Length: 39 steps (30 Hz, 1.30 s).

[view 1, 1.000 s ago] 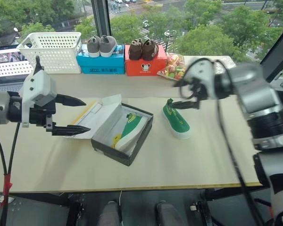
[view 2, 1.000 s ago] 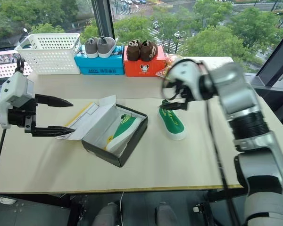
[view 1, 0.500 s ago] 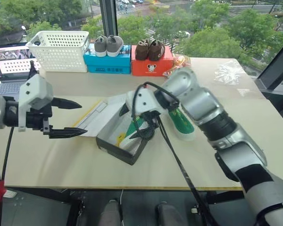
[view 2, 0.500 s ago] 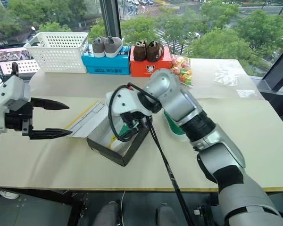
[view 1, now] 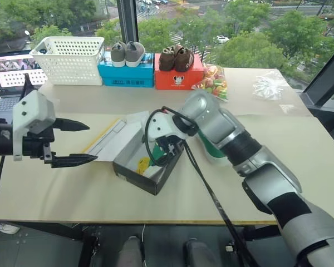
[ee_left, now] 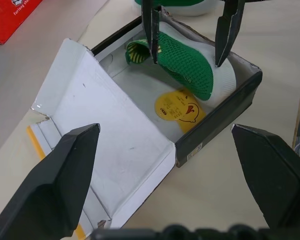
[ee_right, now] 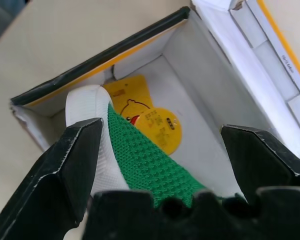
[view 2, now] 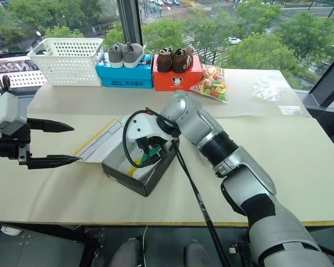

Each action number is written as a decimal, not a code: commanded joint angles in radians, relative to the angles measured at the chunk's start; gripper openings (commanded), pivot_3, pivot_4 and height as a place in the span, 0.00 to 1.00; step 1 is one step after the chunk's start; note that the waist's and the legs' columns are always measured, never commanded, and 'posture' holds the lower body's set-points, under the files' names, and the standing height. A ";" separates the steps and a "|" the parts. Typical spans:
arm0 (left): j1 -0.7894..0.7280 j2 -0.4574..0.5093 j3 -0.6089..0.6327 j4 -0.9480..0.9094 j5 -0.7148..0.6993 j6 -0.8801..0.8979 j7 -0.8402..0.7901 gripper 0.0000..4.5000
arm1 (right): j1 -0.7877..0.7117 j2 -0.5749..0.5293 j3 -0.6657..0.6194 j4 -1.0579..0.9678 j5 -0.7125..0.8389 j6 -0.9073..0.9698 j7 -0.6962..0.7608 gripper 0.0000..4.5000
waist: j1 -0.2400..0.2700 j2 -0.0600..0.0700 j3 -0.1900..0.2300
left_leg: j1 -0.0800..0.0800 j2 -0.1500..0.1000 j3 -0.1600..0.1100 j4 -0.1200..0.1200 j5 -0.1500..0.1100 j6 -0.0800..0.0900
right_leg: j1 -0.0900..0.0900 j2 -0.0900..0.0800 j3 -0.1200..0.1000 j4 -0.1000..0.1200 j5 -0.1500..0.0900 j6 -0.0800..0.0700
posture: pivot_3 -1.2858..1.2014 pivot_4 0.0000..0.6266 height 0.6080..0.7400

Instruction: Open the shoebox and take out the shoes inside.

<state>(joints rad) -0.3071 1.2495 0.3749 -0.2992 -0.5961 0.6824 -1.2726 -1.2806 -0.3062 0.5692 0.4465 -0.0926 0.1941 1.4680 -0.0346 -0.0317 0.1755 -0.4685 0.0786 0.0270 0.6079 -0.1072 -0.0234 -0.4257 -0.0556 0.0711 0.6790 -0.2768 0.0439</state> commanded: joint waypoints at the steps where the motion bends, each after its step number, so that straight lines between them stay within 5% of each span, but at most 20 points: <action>1: -0.003 0.013 0.036 -0.022 -0.014 0.000 0.010 1.00 | -0.067 0.011 -0.066 0.014 0.046 0.026 0.030 0.99 | -0.003 0.000 0.000 | 0.000 0.000 0.000 0.000 0.000 0.000 | 0.000 0.000 0.000 0.000 0.000 0.000 | 0.52 0.24 1.00; 14: -0.012 0.012 0.029 -0.018 -0.014 -0.009 0.017 1.00 | 0.012 -0.021 -0.020 -0.124 0.074 0.100 0.127 0.99 | -0.005 0.000 0.000 | 0.000 0.000 0.000 0.000 0.000 0.000 | 0.000 0.000 0.000 0.000 0.000 0.000 | 0.52 0.24 1.00; 28: -0.010 0.013 0.039 -0.022 -0.016 -0.008 0.022 1.00 | -0.005 0.097 0.025 0.204 -0.016 -0.031 0.038 0.99 | -0.010 0.000 0.000 | 0.001 0.000 0.000 0.000 0.000 0.000 | 0.000 0.000 0.000 0.000 0.000 0.000 | 0.52 0.24 1.00; 32: -0.012 0.013 0.041 -0.020 -0.017 -0.010 0.023 1.00 | -0.020 0.129 0.025 0.337 -0.055 -0.098 0.008 0.77 | -0.009 0.000 0.000 | 0.000 0.000 0.000 -0.001 0.000 0.000 | 0.000 0.000 0.000 0.000 0.000 0.000 | 0.52 0.24 1.00; 39: -0.018 0.009 0.034 -0.017 -0.017 -0.013 0.026 1.00 | -0.027 0.136 0.005 0.357 -0.068 -0.185 0.005 0.24 | -0.006 0.000 0.000 | 0.001 0.000 0.000 0.000 0.000 0.000 | 0.001 0.000 0.000 0.000 0.000 0.000 | 0.52 0.24 1.00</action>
<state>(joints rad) -0.3052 1.2493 0.3753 -0.3048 -0.5980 0.6814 -1.2529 -1.2838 -0.1604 0.6017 0.8162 -0.1446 0.0556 1.4904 -0.0409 -0.0321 0.1752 -0.4678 0.0786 0.0268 0.6078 -0.1074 -0.0237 -0.4249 -0.0556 0.0708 0.6792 -0.2768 0.0436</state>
